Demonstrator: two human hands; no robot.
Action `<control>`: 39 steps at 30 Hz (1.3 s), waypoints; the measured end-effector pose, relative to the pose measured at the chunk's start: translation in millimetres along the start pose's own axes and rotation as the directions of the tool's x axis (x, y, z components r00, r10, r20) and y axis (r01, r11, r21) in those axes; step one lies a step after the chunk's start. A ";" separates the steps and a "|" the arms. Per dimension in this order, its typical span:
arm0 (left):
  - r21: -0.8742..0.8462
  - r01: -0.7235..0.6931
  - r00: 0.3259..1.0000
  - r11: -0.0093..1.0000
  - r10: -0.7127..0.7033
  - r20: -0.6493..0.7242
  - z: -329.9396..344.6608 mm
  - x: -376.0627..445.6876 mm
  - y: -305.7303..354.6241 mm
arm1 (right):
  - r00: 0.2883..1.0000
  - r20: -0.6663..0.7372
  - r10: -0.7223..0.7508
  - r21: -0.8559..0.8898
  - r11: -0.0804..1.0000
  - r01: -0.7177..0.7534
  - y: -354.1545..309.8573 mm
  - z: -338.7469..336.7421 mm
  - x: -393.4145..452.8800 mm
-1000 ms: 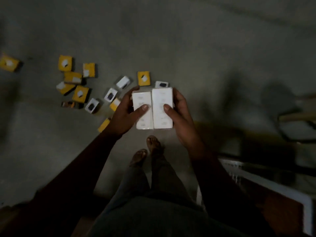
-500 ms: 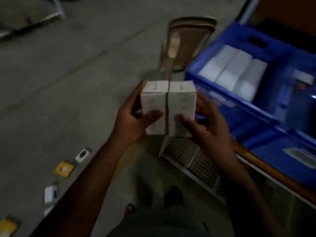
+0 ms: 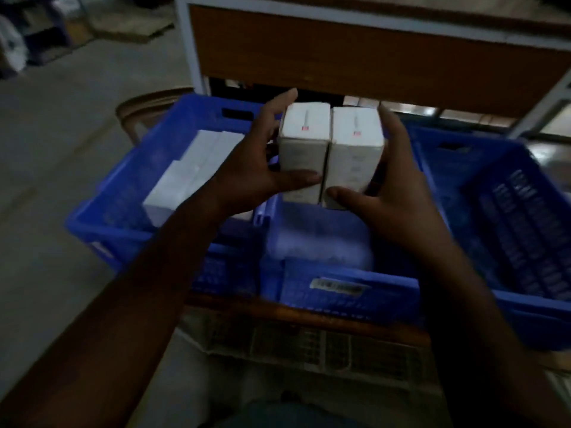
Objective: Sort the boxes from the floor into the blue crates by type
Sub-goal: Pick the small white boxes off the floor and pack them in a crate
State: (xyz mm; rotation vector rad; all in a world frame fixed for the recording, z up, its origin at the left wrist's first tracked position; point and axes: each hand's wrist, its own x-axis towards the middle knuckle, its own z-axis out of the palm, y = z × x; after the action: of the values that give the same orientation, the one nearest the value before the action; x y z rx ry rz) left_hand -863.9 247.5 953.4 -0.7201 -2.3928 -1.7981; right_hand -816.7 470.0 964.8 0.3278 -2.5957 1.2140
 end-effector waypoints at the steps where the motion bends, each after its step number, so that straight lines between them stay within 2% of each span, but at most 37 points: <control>1: 0.031 0.006 0.999 1.000 -0.008 0.045 7.3 16.0 -3.3 | 1.000 -0.004 0.019 -0.037 0.999 -0.019 11.8 -3.5 9.2; 7: 0.320 0.027 0.990 0.947 -0.069 0.120 20.3 99.2 -36.7 | 0.995 -0.002 0.100 -0.170 0.981 -0.099 58.8 -0.7 72.5; 11: 0.538 0.061 0.975 0.841 -0.165 0.147 19.1 133.0 -72.4 | 0.986 0.007 0.164 -0.174 0.972 -0.161 90.3 26.1 103.3; 15: 0.606 0.091 0.942 0.790 -0.266 0.206 31.8 140.8 -117.5 | 0.953 0.071 0.294 -0.219 0.937 -0.273 124.0 58.5 115.3; 18: 0.696 0.026 0.945 0.718 -0.245 0.218 41.7 145.7 -132.0 | 0.905 0.117 0.408 -0.180 0.905 -0.385 143.1 72.4 119.1; 21: 0.813 -0.057 0.956 0.580 -0.202 0.211 52.0 152.7 -131.5 | 0.878 0.124 0.462 -0.145 0.884 -0.445 156.4 79.5 127.8; 25: 0.969 -0.074 0.957 0.237 -0.255 0.136 57.0 164.4 -138.8 | 0.885 0.151 0.441 -0.259 0.881 -0.395 168.5 87.6 141.2; 29: 0.991 -0.063 0.945 0.115 -0.313 0.096 62.4 167.3 -148.1 | 0.866 0.233 0.443 -0.305 0.879 -0.367 176.5 96.9 150.1; 35: 0.998 -0.040 0.944 0.057 -0.324 0.056 68.4 175.1 -157.4 | 0.862 0.268 0.430 -0.247 0.895 -0.370 185.1 104.1 158.7; 39: 0.994 -0.040 0.956 0.101 -0.285 0.067 70.9 177.6 -153.2 | 0.822 0.298 0.485 -0.187 0.874 -0.448 196.5 89.3 162.9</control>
State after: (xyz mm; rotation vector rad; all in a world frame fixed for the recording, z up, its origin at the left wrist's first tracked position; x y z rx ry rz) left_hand -1067.1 338.8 851.5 -0.4807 -3.0130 0.3542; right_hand -1042.8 508.6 821.4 -0.1607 -3.1568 1.2367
